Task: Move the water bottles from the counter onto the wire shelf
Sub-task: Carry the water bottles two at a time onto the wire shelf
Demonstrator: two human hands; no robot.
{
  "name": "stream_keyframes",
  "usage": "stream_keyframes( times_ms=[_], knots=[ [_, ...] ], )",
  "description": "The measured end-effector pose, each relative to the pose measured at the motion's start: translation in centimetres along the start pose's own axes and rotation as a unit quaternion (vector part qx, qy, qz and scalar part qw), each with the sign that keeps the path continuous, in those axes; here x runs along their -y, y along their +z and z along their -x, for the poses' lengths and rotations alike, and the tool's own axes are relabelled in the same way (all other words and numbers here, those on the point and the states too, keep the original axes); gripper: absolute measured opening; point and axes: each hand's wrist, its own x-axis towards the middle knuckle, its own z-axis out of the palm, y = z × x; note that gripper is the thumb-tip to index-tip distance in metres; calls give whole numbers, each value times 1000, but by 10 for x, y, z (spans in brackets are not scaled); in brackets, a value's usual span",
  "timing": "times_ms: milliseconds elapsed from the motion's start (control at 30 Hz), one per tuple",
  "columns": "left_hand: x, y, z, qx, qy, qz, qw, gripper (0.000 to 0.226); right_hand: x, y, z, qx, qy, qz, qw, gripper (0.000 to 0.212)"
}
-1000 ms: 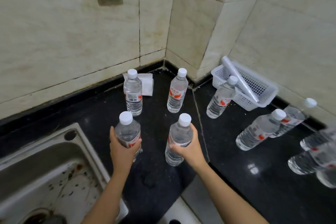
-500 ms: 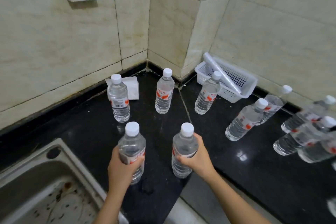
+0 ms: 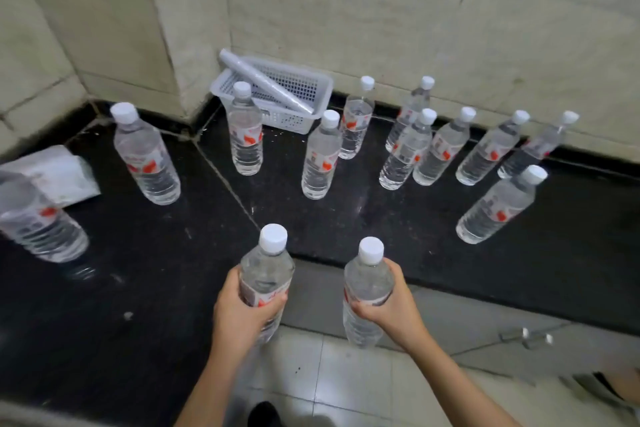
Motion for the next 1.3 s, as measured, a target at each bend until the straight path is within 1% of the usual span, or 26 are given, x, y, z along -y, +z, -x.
stream_keyframes(
  times_ms=[100, 233, 333, 433, 500, 600, 767, 933, 1100, 1200, 1300],
  knots=[
    [-11, 39, 14, 54, 12, -11, 998, 52, -27, -36, 19, -46, 17, -16, 999, 65],
    [-21, 100, 43, 121, 37, -19, 992, 48, -70, -92, 48, -96, 38, -44, 994, 66],
    [-28, 155, 72, 132, 55, -28, 989, 46, -102, -143, 72, -129, 41, -63, 989, 68],
    [-31, 216, 106, 142, 72, -24, 987, 44, -132, -199, 97, -163, 41, -71, 983, 65],
    [-34, 256, 129, 159, 69, -20, 985, 48, -151, -238, 117, -193, 48, -78, 977, 64],
    [-39, 313, 157, 195, 74, -15, 978, 53, -178, -293, 142, -244, 51, -76, 965, 68],
    [-53, 397, 194, 278, 94, -32, 956, 52, -215, -370, 178, -317, 78, -76, 942, 66],
    [-74, 486, 216, 338, 122, -44, 932, 54, -238, -449, 193, -389, 87, -90, 913, 64],
    [-101, 600, 233, 378, 143, -18, 915, 56, -246, -549, 196, -422, 77, -63, 901, 68],
    [-118, 674, 246, 411, 148, 0, 900, 52, -251, -610, 199, -458, 81, -59, 883, 74],
    [-140, 739, 265, 443, 150, 15, 883, 50, -255, -666, 206, -486, 90, -40, 868, 71]
  ],
)
